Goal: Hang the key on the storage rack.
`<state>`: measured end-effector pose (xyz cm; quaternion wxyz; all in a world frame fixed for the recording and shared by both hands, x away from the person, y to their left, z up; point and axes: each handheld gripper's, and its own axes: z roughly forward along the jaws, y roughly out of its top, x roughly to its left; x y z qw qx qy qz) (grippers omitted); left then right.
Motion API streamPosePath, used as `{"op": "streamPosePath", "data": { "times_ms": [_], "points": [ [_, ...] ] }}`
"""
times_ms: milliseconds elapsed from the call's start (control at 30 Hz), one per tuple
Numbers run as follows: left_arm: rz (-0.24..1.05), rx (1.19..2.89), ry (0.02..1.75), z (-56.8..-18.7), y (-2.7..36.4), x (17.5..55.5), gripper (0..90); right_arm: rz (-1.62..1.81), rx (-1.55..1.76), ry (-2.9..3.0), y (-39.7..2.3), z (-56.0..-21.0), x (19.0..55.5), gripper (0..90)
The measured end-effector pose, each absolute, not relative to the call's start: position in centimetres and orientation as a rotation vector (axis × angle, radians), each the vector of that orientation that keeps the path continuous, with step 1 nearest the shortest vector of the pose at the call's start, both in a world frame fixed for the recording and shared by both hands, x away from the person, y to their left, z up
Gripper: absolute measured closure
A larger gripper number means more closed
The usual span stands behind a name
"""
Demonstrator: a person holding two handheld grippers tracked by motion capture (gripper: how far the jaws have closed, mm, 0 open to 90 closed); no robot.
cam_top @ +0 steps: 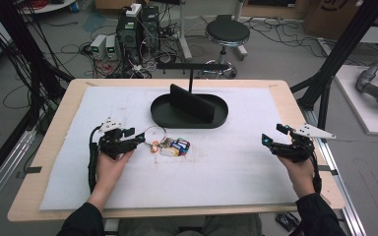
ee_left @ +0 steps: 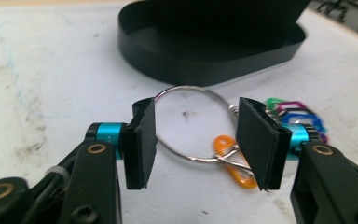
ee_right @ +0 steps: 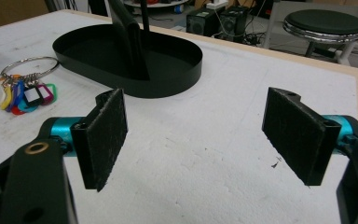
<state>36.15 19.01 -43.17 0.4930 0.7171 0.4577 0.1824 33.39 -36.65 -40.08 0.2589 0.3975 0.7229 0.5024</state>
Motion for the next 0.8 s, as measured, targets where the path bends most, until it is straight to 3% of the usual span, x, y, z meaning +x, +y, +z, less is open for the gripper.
{"op": "streamPosePath", "data": {
  "times_ms": [300, 500, 733, 800],
  "points": [
    [0.426, 1.797, 1.280, -44.0, 17.9, 37.7, 56.9, 1.360, 1.067, 1.969, -36.3, -40.2, 33.8, 22.8],
    [0.460, 1.825, 1.343, -44.3, 17.2, 38.4, 57.4, 1.359, 1.068, 1.977, -36.1, -40.3, 33.9, 22.8],
    [0.605, 1.952, 1.323, -44.7, 15.5, 38.7, 67.0, 1.357, 1.056, 1.981, -36.0, -40.3, 34.0, 22.8],
    [0.607, 1.969, 1.286, -44.8, 15.1, 38.5, 77.0, 1.356, 1.057, 1.983, -36.0, -40.3, 34.0, 22.8]
  ]
}}
